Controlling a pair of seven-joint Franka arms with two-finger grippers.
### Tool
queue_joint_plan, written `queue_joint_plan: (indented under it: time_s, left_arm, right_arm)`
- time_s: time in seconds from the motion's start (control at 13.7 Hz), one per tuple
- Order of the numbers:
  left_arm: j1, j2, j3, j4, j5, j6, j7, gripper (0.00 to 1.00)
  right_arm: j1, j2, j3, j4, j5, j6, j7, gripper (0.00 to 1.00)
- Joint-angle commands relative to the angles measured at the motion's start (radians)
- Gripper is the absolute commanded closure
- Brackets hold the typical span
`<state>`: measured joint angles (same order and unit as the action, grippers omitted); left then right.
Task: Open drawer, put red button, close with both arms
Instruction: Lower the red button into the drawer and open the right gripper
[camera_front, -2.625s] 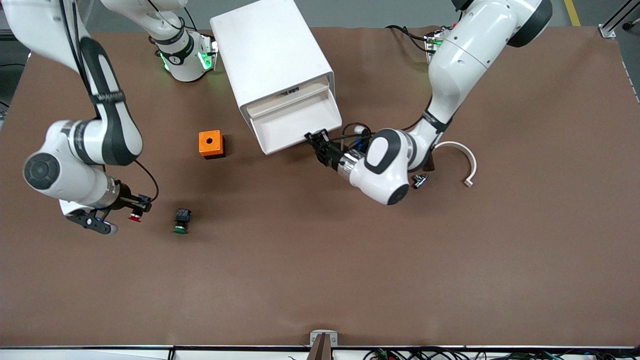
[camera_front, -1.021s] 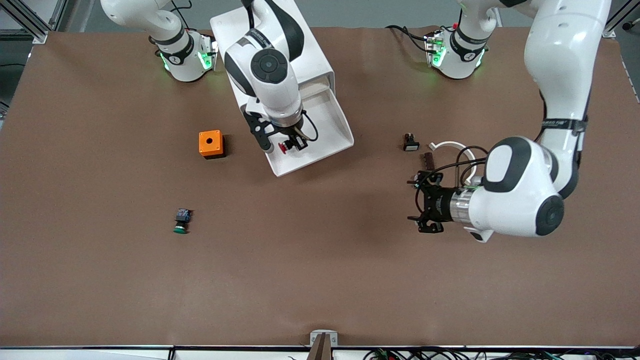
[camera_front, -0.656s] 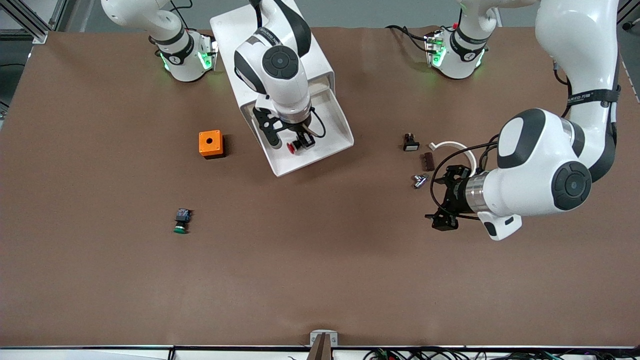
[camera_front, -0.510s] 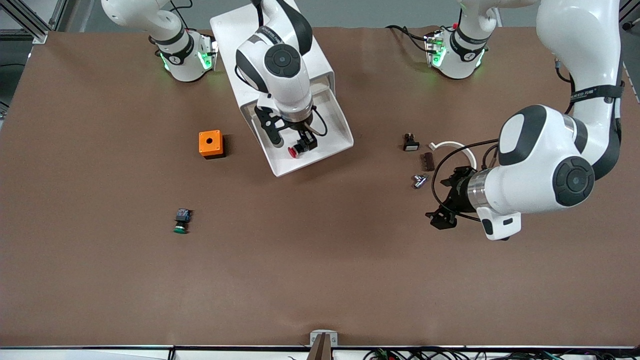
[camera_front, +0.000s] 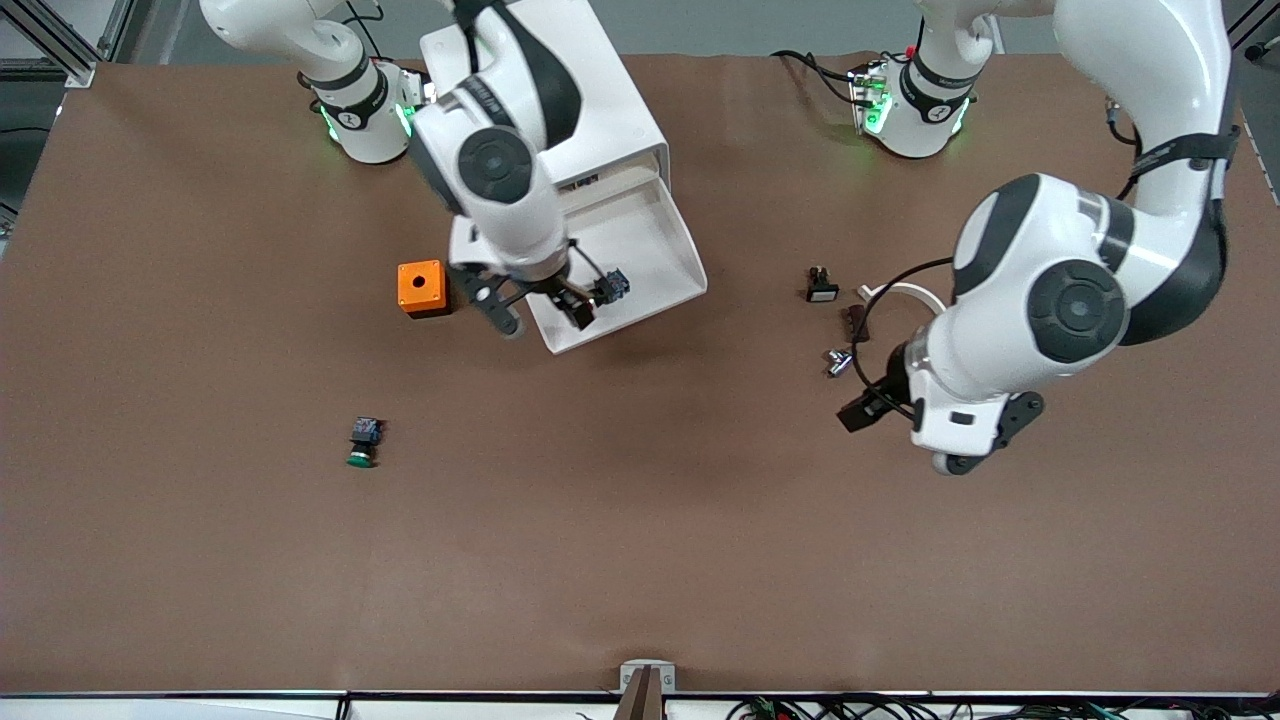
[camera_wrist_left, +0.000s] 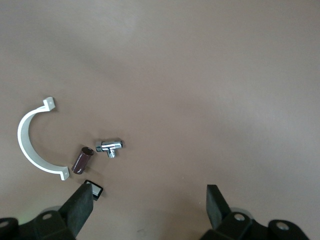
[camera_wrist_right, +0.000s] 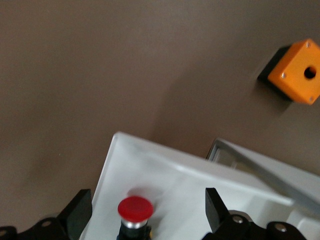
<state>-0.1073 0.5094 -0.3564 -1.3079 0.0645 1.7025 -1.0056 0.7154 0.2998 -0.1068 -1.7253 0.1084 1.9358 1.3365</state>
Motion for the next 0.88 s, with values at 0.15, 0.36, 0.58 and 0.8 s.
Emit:
queue_joint_plan:
  time_s: [0.15, 0.36, 0.58, 0.8]
  left_arm:
    - [-0.064, 0.001, -0.013, -0.134, 0.026, 0.178, 0.076, 0.00]
    - [-0.103, 0.058, -0.036, -0.172, 0.024, 0.304, 0.140, 0.00]
    - [-0.166, 0.110, -0.036, -0.169, 0.012, 0.380, 0.092, 0.00]
    - [-0.221, 0.136, -0.036, -0.168, 0.012, 0.416, -0.017, 0.00]
  right_arm:
    - [-0.250, -0.128, 0.015, -0.005, -0.042, -0.182, -0.490, 0.00]
    - [-0.408, -0.171, 0.016, 0.001, -0.042, -0.265, -0.840, 0.00]
    - [-0.543, -0.170, 0.015, 0.093, -0.044, -0.371, -1.184, 0.00]
    - [-0.614, -0.165, 0.015, 0.180, -0.053, -0.442, -1.306, 0.00]
